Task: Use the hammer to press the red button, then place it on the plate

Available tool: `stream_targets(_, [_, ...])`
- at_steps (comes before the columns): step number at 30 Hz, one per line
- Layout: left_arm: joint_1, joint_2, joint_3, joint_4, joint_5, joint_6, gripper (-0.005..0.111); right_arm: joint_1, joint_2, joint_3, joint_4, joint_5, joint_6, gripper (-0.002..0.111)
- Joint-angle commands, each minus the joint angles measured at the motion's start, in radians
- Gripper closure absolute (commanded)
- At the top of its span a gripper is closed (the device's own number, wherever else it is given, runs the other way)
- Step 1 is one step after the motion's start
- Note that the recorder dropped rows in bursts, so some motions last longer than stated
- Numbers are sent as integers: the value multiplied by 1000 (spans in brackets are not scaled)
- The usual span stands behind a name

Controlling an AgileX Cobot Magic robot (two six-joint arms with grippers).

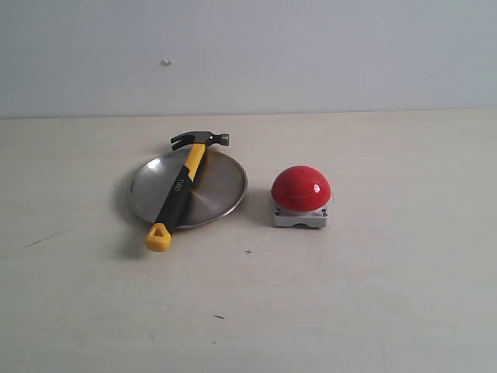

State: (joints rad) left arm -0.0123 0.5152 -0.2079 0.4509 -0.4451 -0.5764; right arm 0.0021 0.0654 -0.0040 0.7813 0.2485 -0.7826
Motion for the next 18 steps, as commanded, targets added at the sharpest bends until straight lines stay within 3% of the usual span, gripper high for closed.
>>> stream_targets(1, [1,-184,6,-17,160,16,107,3,-7,4,3,-2,2,108])
stream_targets(11, [1,-347,14,-28,246,19,107,3,-7,4,3,-2,2,108])
stream_targets(18, [1,-409,81,-451,240,406,107,3,-7,4,3,-2,2,108])
